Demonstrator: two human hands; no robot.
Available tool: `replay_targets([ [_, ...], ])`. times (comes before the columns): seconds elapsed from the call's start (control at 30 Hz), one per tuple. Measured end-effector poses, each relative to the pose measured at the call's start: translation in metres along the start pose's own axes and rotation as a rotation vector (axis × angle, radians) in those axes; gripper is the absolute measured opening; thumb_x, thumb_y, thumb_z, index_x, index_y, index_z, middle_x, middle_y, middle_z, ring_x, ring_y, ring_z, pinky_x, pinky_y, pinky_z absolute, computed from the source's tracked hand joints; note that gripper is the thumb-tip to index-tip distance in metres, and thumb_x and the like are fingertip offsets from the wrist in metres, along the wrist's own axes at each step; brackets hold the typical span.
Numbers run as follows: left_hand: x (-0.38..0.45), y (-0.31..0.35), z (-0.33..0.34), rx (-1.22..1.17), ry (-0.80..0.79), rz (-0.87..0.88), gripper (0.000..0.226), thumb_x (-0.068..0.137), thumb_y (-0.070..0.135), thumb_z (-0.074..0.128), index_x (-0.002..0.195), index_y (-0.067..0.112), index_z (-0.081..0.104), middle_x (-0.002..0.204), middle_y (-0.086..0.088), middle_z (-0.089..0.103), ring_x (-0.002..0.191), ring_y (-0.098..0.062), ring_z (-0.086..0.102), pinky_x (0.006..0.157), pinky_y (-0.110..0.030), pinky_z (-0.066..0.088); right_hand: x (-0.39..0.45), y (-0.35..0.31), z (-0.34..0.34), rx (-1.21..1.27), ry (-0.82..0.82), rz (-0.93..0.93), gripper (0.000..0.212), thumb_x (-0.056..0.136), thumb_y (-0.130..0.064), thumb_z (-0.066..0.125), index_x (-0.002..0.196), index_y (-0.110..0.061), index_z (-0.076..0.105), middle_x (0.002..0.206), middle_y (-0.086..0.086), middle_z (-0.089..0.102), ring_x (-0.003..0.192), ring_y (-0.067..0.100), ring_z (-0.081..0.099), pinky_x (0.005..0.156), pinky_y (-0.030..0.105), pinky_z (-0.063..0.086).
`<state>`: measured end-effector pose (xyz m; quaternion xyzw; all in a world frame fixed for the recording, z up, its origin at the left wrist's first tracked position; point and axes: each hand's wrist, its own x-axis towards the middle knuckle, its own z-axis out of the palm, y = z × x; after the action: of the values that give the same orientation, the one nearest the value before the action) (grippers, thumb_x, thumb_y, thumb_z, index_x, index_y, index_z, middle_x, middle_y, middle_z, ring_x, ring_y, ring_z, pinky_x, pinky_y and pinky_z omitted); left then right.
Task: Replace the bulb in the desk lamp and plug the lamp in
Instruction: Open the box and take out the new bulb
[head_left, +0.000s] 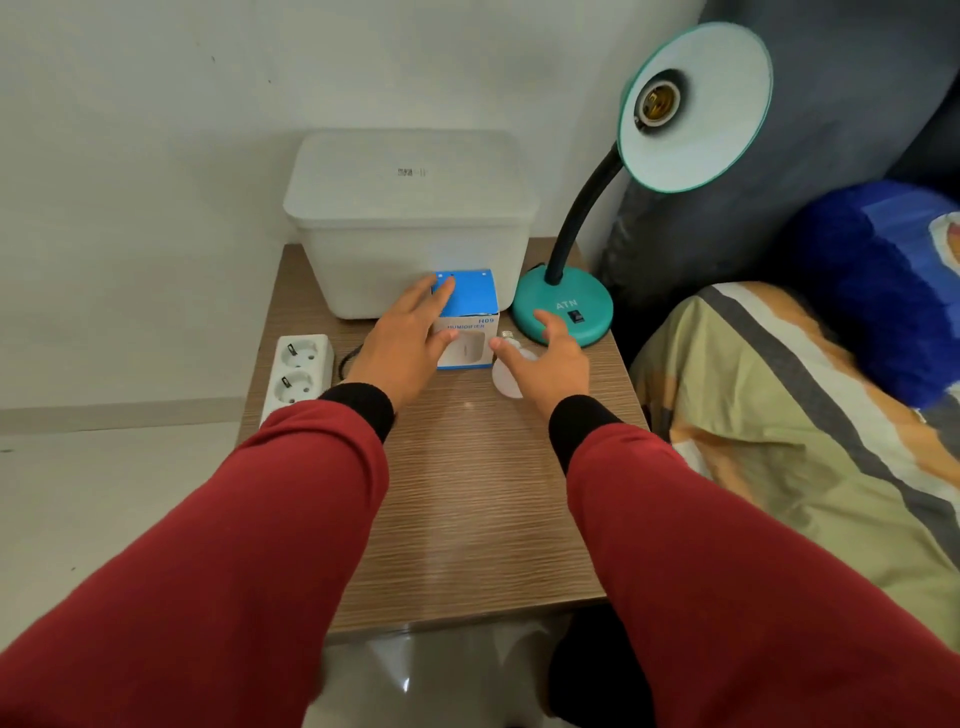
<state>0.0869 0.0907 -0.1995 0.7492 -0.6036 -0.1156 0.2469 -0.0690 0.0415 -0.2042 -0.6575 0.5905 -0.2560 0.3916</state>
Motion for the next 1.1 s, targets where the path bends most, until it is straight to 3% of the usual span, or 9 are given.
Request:
replay_targets([
  [0.17, 0.007, 0.004, -0.006, -0.108, 0.025, -0.07, 0.062, 0.096, 0.025, 0.051, 0.15, 0.017, 0.021, 0.155, -0.003, 0.026, 0.143, -0.016, 0.024, 0.114, -0.024, 0.019, 0.012, -0.023, -0.006, 0.031, -0.044, -0.153, 0.06, 0.085, -0.034, 0.067, 0.139, -0.022, 0.045, 0.141, 0.003, 0.05, 0.131, 0.018, 0.045, 0.109, 0.033, 0.037],
  [0.3, 0.009, 0.001, -0.002, -0.226, -0.001, -0.149, 0.063, 0.095, 0.021, 0.053, 0.15, 0.018, 0.022, 0.144, -0.008, 0.047, 0.132, -0.02, 0.045, 0.11, -0.028, 0.033, 0.019, -0.031, 0.0, -0.042, -0.113, -0.172, 0.054, 0.087, -0.032, 0.065, 0.137, -0.019, 0.048, 0.133, 0.004, 0.059, 0.124, 0.019, 0.054, 0.107, 0.032, 0.041],
  [0.43, 0.006, 0.003, -0.007, -0.266, 0.034, -0.193, 0.063, 0.094, 0.016, 0.054, 0.149, 0.018, 0.023, 0.138, -0.005, 0.054, 0.128, -0.017, 0.05, 0.1, -0.015, 0.03, 0.015, -0.035, 0.004, -0.031, -0.118, -0.145, 0.056, 0.084, -0.024, 0.069, 0.136, -0.017, 0.05, 0.13, 0.006, 0.061, 0.116, 0.02, 0.059, 0.104, 0.036, 0.045],
  [0.57, -0.003, 0.004, -0.013, -0.356, 0.028, -0.212, 0.066, 0.093, 0.014, 0.057, 0.149, 0.016, 0.023, 0.14, -0.004, 0.052, 0.124, -0.015, 0.054, 0.089, -0.002, 0.028, 0.007, -0.037, 0.004, -0.035, -0.117, -0.15, 0.056, 0.083, -0.019, 0.071, 0.134, -0.014, 0.051, 0.131, 0.007, 0.06, 0.113, 0.018, 0.061, 0.101, 0.029, 0.047],
  [0.63, -0.007, 0.004, -0.014, -0.39, 0.037, -0.227, 0.064, 0.093, 0.015, 0.057, 0.149, 0.016, 0.024, 0.141, -0.004, 0.051, 0.122, -0.014, 0.056, 0.087, 0.0, 0.027, 0.004, -0.038, 0.003, -0.06, -0.115, -0.163, 0.054, 0.084, -0.021, 0.07, 0.134, -0.014, 0.052, 0.132, 0.006, 0.059, 0.113, 0.018, 0.061, 0.098, 0.026, 0.045],
  [0.73, -0.011, 0.006, -0.015, -0.417, 0.064, -0.252, 0.06, 0.094, 0.014, 0.055, 0.148, 0.018, 0.028, 0.141, -0.003, 0.051, 0.122, -0.014, 0.056, 0.082, 0.003, 0.027, 0.003, -0.039, 0.002, -0.089, -0.108, -0.169, 0.047, 0.088, -0.024, 0.065, 0.132, -0.014, 0.054, 0.133, 0.006, 0.059, 0.117, 0.02, 0.058, 0.104, 0.031, 0.044],
  [0.87, -0.01, 0.009, -0.014, -0.4, 0.063, -0.258, 0.053, 0.095, 0.014, 0.052, 0.145, 0.016, 0.035, 0.137, -0.006, 0.055, 0.123, -0.015, 0.055, 0.082, 0.001, 0.029, 0.004, -0.042, -0.002, -0.155, -0.101, -0.163, 0.04, 0.092, -0.024, 0.059, 0.131, -0.016, 0.056, 0.134, 0.005, 0.058, 0.12, 0.019, 0.056, 0.104, 0.031, 0.044],
  [1.0, -0.005, 0.007, -0.015, -0.328, 0.033, -0.265, 0.051, 0.095, 0.018, 0.053, 0.143, 0.015, 0.038, 0.134, -0.01, 0.057, 0.125, -0.019, 0.053, 0.101, -0.02, 0.036, 0.006, -0.044, -0.004, -0.18, -0.106, -0.166, 0.041, 0.09, -0.024, 0.061, 0.131, -0.016, 0.057, 0.134, 0.005, 0.058, 0.121, 0.018, 0.055, 0.104, 0.029, 0.042],
  [1.1, -0.003, 0.008, -0.017, -0.286, 0.012, -0.26, 0.052, 0.095, 0.02, 0.053, 0.144, 0.014, 0.037, 0.135, -0.01, 0.056, 0.126, -0.02, 0.051, 0.103, -0.023, 0.036, 0.008, -0.043, -0.006, -0.171, -0.125, -0.163, 0.044, 0.088, -0.025, 0.064, 0.13, -0.015, 0.057, 0.134, 0.006, 0.058, 0.121, 0.019, 0.055, 0.104, 0.032, 0.044],
])
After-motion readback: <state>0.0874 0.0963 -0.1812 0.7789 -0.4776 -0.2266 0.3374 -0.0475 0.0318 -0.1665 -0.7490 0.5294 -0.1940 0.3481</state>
